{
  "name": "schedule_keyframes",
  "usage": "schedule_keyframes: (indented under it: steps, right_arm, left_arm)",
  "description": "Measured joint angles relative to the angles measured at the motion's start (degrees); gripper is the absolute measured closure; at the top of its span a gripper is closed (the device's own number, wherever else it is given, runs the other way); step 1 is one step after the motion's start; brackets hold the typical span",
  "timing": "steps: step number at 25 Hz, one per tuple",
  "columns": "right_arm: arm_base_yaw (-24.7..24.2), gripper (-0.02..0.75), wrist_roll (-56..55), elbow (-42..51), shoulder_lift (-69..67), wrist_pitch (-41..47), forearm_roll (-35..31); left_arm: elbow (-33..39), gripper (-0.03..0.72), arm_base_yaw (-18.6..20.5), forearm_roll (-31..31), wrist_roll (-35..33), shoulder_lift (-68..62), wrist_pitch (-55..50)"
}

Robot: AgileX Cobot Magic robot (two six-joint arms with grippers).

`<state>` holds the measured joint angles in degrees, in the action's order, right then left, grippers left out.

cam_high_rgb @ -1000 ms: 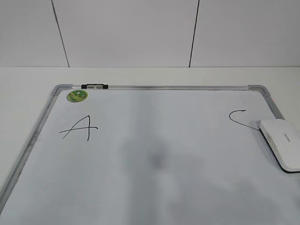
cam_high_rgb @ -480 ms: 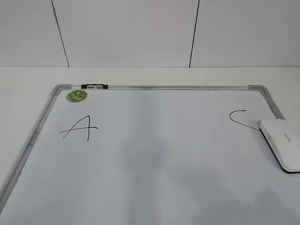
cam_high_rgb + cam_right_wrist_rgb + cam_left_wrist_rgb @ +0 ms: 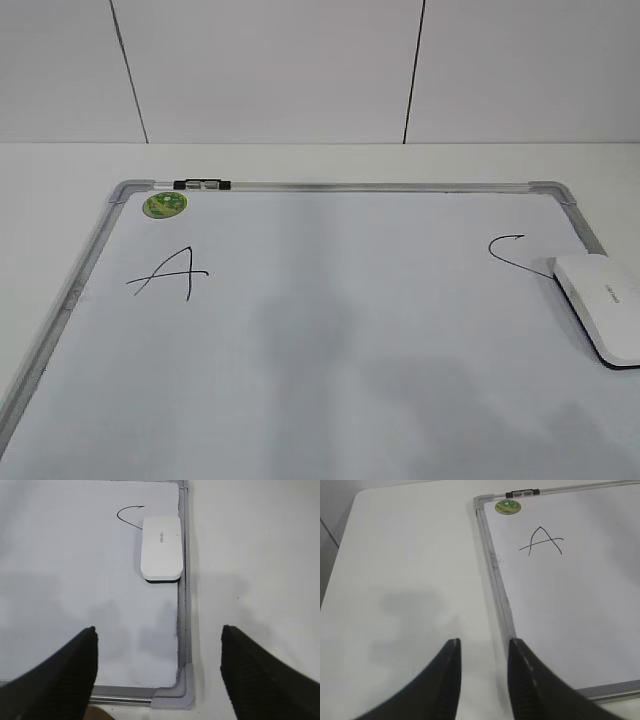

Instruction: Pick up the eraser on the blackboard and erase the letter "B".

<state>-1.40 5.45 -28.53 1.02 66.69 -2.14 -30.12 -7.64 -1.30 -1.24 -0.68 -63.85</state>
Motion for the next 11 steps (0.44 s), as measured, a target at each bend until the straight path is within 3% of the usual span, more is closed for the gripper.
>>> schedule_keyframes:
  steps: [11]
  right_arm:
    - [0.00,0.153,-0.13,0.08,0.00,0.00,-0.24]
  left_arm:
    - [0.09,0.452,0.00,0.00,-0.10,0.00,0.00]
